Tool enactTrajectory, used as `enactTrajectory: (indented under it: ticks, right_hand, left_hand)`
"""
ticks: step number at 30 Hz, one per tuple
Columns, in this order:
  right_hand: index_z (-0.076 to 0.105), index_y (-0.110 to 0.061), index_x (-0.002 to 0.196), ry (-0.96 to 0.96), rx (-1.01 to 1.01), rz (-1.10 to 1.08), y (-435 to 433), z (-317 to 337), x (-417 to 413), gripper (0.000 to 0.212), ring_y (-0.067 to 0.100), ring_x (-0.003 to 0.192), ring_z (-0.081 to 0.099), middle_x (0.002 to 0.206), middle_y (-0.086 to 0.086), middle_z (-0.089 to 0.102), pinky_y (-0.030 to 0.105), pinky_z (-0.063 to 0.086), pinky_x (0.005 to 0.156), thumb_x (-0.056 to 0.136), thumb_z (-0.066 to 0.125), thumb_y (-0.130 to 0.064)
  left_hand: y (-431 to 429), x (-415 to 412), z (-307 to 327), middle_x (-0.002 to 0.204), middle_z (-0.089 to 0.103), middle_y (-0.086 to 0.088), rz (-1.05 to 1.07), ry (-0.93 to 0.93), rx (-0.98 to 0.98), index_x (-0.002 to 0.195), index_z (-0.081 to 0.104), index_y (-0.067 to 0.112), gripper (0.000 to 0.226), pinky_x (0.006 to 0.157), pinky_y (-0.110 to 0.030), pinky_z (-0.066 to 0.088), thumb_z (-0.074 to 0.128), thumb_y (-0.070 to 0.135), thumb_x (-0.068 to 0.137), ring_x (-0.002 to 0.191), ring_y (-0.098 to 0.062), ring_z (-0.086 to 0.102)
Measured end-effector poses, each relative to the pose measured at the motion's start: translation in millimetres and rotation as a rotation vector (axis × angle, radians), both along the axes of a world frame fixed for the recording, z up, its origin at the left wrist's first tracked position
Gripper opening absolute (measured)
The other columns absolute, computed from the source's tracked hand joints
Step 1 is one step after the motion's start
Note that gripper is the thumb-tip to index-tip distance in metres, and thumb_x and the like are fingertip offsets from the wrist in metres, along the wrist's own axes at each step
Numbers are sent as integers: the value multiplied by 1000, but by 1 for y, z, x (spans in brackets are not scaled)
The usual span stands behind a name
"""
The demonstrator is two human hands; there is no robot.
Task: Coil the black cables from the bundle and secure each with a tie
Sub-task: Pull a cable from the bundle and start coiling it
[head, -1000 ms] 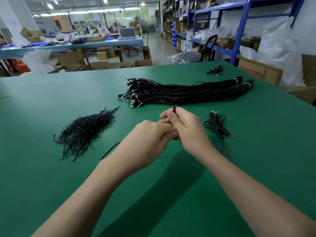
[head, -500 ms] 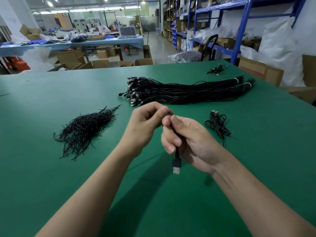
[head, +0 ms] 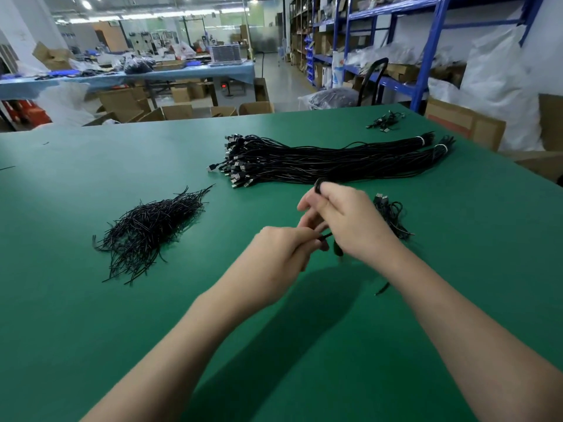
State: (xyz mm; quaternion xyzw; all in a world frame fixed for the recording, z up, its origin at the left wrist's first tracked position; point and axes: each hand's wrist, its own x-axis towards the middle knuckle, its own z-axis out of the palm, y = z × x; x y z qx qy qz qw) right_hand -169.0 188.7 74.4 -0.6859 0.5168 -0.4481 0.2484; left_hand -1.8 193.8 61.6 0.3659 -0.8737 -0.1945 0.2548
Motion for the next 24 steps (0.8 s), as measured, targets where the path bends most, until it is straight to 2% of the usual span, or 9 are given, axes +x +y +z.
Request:
enactTrajectory:
  ticks: [2,5,7,10,12,14,18,21,24]
  right_hand:
    - [65,-6,89,107,58,52,2,-5,-1,25,6,58,67,67,0,71,17,51,59,105,48,-15]
    - [56,-4,82,98,168,218,7,-14,3,33,19,55,66,65,5,71,34,53,58,108,42,-17]
    - [58,-7,85,-20,248,314,10,-20,5,36,17,50,54,58,1,62,37,45,52,110,37,-23]
    - [62,-7,88,-394,348,467,14,-25,8,43,12,49,28,53,-4,36,22,28,48,110,32,-28]
    - [62,-5,87,-479,397,515,15,-25,7,44,13,51,22,53,-4,30,21,22,49,108,33,-31]
    - [61,-4,87,-460,441,542,15,-23,3,42,13,52,20,55,-3,27,22,19,49,108,33,-28]
    - [59,-4,87,-416,537,560,18,-22,-8,36,12,53,22,59,-2,26,21,21,50,107,34,-21]
    - [57,-7,89,-407,583,579,16,-21,-15,30,12,53,25,60,-3,27,19,24,51,104,42,-27]
    - [59,-7,89,-373,632,559,11,-20,-19,31,12,52,35,58,-4,34,18,32,52,102,44,-30]
  left_hand:
    - [-2,10,14,68,55,13,-2,-96,-100,85,67,20,22,71,-32,44,55,20,103,60,-4,48]
    - [-7,23,30,74,61,14,-26,-96,-242,83,74,18,16,68,-20,38,68,24,96,69,-4,51]
    - [-11,29,37,75,62,8,-34,-45,-270,79,75,18,13,64,-16,35,77,27,89,67,-7,51]
    - [-18,31,40,73,63,7,-71,102,-260,75,76,18,12,63,-17,40,83,24,82,66,-12,55]
    - [-22,30,37,71,64,6,-77,175,-244,76,77,15,12,63,-18,40,84,24,81,66,-13,56]
    - [-27,30,30,71,66,5,-90,219,-201,81,78,15,12,63,-20,40,83,25,80,65,-12,56]
    - [-34,31,14,74,66,6,-100,226,-125,105,79,17,26,69,-18,45,76,30,83,66,-9,59]
    - [-37,29,6,78,66,7,-127,126,-139,98,80,15,16,69,-15,44,69,25,94,67,-10,62]
    - [-39,26,-1,81,62,12,-93,12,-180,93,74,15,14,67,-21,45,64,21,99,66,-9,60]
